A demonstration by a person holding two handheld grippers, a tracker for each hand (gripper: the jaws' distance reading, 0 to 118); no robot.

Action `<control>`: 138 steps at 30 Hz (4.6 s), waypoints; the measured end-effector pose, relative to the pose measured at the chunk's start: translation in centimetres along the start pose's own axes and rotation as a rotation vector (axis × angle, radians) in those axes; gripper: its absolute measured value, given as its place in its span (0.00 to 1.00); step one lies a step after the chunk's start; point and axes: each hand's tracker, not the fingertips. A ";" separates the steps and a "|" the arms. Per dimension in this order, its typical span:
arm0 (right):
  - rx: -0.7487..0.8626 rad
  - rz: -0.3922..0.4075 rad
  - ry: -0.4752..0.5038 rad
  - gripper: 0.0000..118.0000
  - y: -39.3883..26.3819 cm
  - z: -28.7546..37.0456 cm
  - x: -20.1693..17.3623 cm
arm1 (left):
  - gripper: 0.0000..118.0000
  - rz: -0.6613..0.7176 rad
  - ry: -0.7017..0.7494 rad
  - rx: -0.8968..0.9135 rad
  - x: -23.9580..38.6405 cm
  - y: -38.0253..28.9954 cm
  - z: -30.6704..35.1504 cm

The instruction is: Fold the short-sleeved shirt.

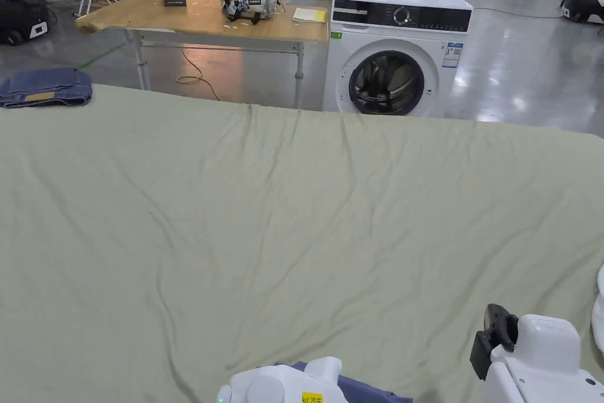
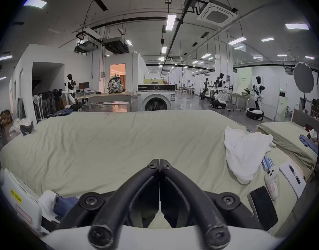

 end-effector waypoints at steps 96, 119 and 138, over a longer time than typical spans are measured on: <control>-0.459 0.092 0.182 0.00 -10.0 -0.2 -8.1 | 0.22 0.108 -0.261 0.095 -13.9 -0.1 9.7; -0.246 0.176 0.194 0.00 -2.5 -1.0 -11.0 | 0.21 0.092 -0.064 0.213 -20.0 4.4 31.2; -0.260 0.191 0.179 0.00 -2.3 -1.9 -11.7 | 0.21 0.281 0.403 0.359 -26.1 1.6 54.5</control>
